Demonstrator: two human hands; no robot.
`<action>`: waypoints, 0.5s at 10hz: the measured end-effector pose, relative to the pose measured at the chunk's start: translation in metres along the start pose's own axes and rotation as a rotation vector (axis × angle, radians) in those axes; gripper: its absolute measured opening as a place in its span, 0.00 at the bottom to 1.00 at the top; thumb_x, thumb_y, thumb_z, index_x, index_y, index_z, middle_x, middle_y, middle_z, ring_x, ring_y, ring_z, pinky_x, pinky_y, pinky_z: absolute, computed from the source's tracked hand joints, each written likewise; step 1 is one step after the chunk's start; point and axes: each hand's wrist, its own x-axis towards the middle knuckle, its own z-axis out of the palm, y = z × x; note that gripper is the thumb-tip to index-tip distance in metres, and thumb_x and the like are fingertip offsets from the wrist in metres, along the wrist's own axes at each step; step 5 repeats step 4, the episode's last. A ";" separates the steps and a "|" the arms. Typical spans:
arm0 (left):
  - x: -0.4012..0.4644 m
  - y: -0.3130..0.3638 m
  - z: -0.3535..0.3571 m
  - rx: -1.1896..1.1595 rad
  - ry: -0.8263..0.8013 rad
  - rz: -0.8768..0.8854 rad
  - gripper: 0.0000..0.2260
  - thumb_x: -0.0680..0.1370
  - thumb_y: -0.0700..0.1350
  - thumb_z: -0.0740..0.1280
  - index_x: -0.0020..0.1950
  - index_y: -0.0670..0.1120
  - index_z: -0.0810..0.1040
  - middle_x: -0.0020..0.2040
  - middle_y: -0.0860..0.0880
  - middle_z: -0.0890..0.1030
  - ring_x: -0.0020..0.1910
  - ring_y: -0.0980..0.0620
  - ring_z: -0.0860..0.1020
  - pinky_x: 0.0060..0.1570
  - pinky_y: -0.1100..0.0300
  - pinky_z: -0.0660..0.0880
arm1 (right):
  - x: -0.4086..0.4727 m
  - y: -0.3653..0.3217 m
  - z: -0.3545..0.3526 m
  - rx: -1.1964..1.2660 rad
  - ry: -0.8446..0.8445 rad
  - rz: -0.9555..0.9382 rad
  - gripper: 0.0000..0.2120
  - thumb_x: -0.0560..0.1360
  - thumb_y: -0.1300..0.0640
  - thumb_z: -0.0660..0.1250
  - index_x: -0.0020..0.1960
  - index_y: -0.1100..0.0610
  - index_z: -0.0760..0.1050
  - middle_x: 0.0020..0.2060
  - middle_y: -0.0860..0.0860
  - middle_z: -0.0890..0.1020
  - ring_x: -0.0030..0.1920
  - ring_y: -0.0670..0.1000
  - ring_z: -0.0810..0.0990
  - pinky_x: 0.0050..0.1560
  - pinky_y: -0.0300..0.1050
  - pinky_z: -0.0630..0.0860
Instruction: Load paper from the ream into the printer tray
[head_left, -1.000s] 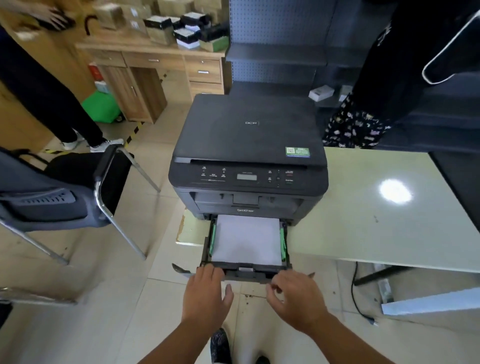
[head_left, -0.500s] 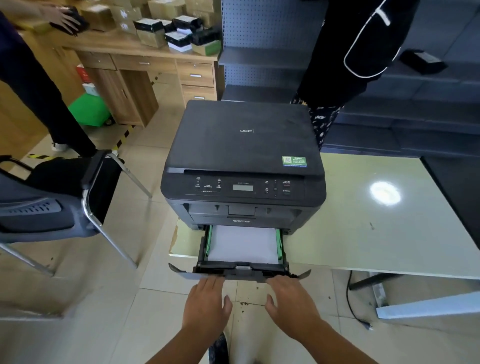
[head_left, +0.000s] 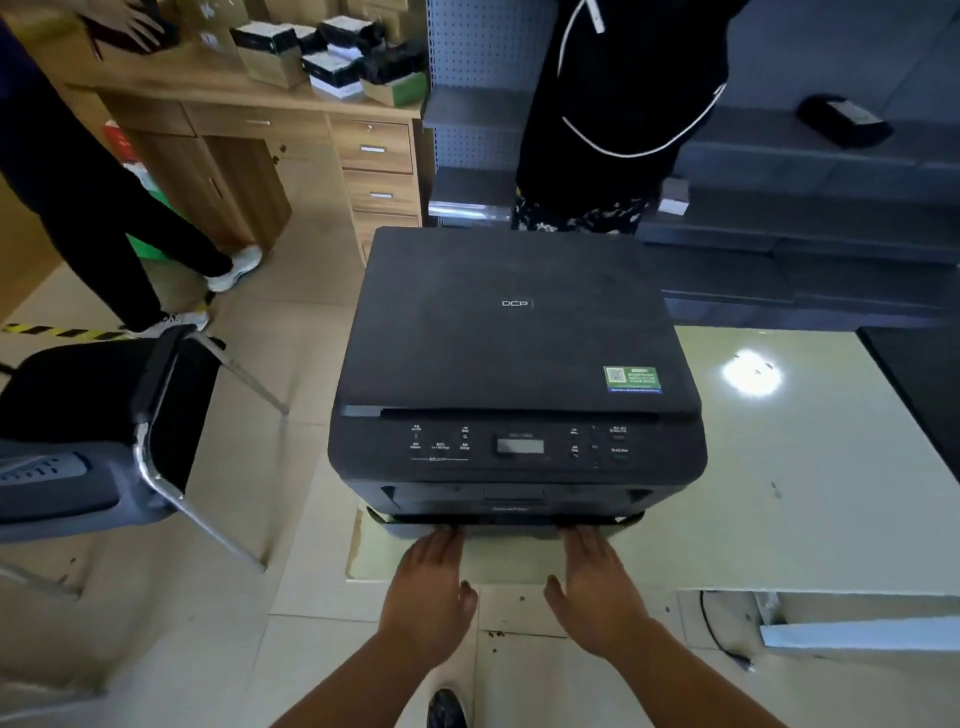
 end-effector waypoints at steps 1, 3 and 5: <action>0.003 -0.009 -0.002 0.024 0.008 0.020 0.30 0.75 0.51 0.60 0.76 0.47 0.59 0.75 0.49 0.65 0.74 0.50 0.62 0.74 0.57 0.56 | 0.006 0.002 0.010 -0.070 0.045 -0.013 0.31 0.75 0.51 0.59 0.75 0.64 0.61 0.71 0.60 0.70 0.73 0.61 0.65 0.78 0.55 0.50; -0.010 -0.015 -0.004 0.018 -0.021 0.005 0.26 0.75 0.49 0.60 0.73 0.48 0.66 0.73 0.49 0.69 0.72 0.50 0.65 0.74 0.55 0.57 | 0.000 -0.001 0.007 -0.095 0.002 0.000 0.34 0.76 0.50 0.60 0.78 0.61 0.57 0.73 0.57 0.67 0.74 0.57 0.64 0.78 0.52 0.54; -0.024 -0.015 -0.001 0.020 0.003 -0.005 0.24 0.74 0.48 0.61 0.71 0.47 0.69 0.70 0.48 0.72 0.69 0.48 0.68 0.72 0.54 0.61 | -0.006 0.004 0.001 -0.044 0.001 0.037 0.35 0.76 0.49 0.63 0.78 0.60 0.56 0.73 0.56 0.67 0.73 0.57 0.65 0.77 0.51 0.58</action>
